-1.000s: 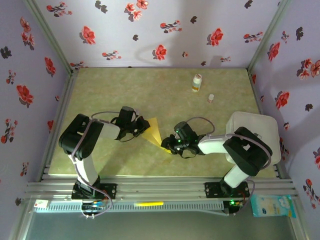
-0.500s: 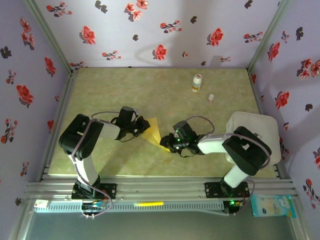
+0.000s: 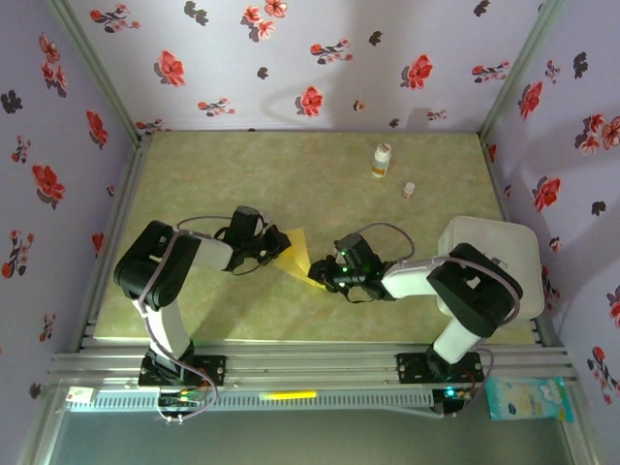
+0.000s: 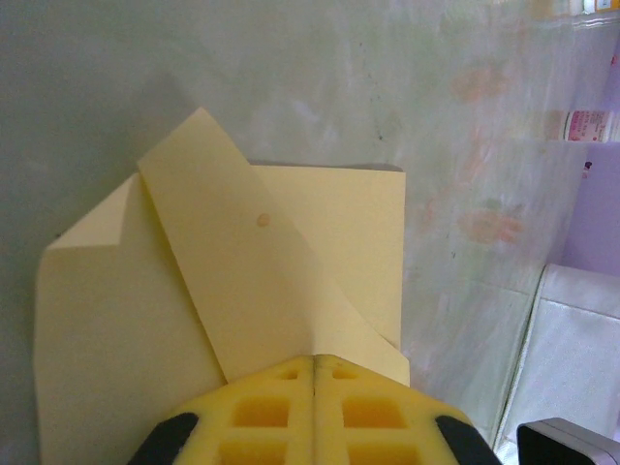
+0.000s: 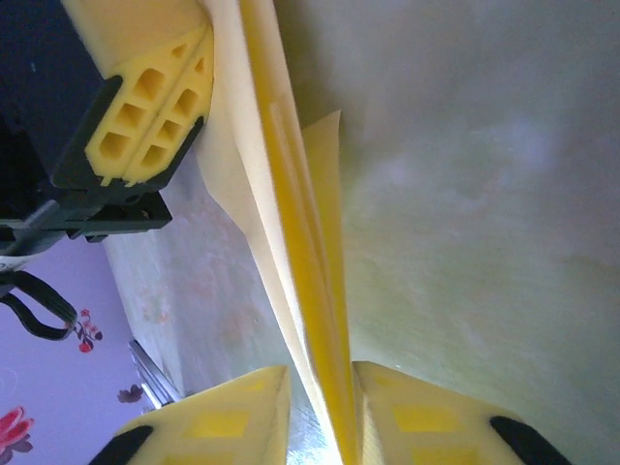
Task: Fold a paper plane with a square sheet of paper (pick it up from the middle)
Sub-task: Turn over the paper at the center of the table.
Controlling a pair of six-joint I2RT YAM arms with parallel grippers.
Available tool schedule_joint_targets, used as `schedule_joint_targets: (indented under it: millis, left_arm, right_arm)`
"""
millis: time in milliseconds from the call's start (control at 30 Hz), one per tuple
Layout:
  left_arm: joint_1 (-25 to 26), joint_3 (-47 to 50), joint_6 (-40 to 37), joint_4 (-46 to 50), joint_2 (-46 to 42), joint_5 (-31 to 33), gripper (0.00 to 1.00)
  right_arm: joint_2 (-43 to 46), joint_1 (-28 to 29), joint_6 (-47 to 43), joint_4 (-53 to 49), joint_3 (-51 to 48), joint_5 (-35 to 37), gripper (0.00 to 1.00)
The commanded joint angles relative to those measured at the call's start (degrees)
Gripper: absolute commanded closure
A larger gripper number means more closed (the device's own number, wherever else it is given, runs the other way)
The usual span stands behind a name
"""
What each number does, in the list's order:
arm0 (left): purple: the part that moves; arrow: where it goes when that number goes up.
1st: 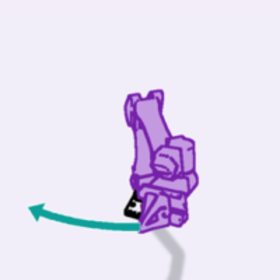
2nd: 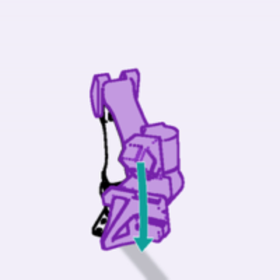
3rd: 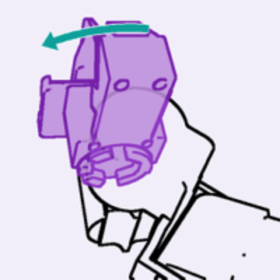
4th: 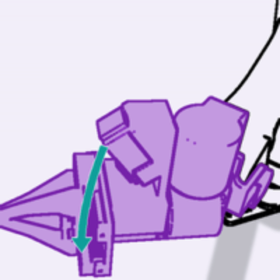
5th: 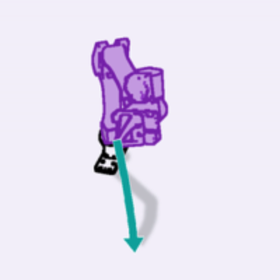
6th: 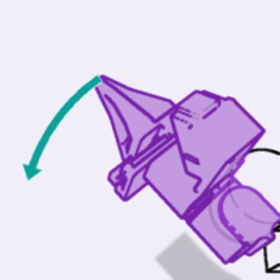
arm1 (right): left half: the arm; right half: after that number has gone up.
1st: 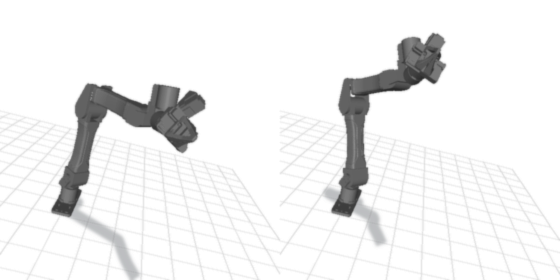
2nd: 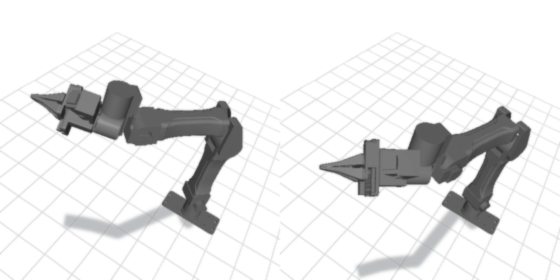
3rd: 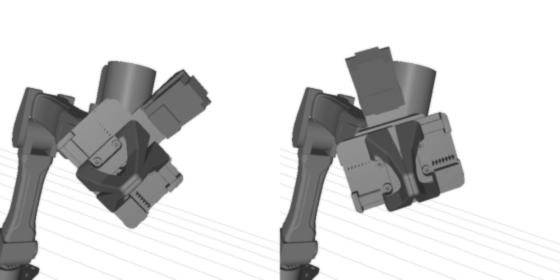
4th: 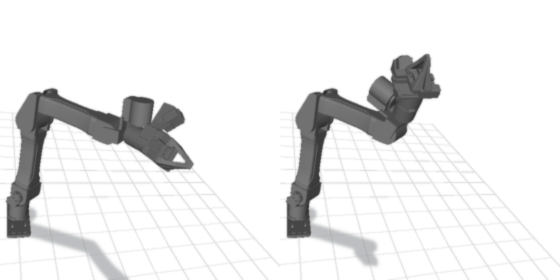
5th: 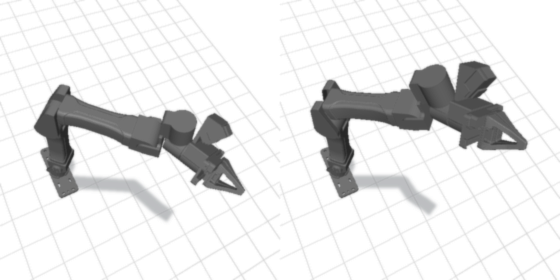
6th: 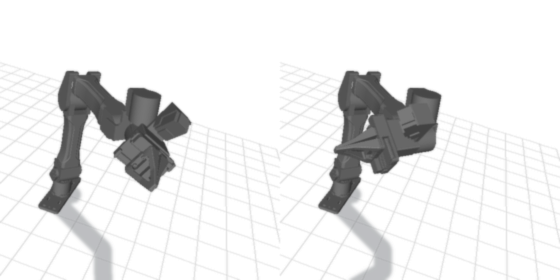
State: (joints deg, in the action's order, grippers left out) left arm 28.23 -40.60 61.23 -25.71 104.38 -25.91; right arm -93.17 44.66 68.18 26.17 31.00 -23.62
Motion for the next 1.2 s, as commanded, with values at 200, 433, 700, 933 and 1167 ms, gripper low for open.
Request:
schedule_joint_targets:
  millis: [200, 433, 700, 933, 1167]
  left_arm:
    - [-0.19, 0.53, -0.17, 3.68, -2.49, -0.82, 0.87]
    - [-0.12, 0.01, -4.24, 6.93, -11.09, -0.96, 0.69]
    - [-0.08, -1.50, -15.54, 22.46, -26.08, 7.61, 0.61]
    - [-0.21, 0.18, -22.89, 29.77, -38.14, 16.97, 0.53]
    - [-1.11, 4.40, -24.67, 30.29, -45.79, 23.10, 0.38]
  right_arm:
    - [0.00, -0.30, -0.02, 4.52, -2.40, 1.42, 0.92]
    - [2.43, -0.62, -2.14, 3.46, -3.39, 1.45, 0.94]
    - [15.01, -1.01, -18.39, -21.42, 1.02, 11.35, 0.95]
    - [21.05, -0.36, -37.27, -50.31, 12.66, 28.72, 0.97]
    - [21.43, 1.73, -45.90, -63.35, 20.29, 47.26, 0.99]
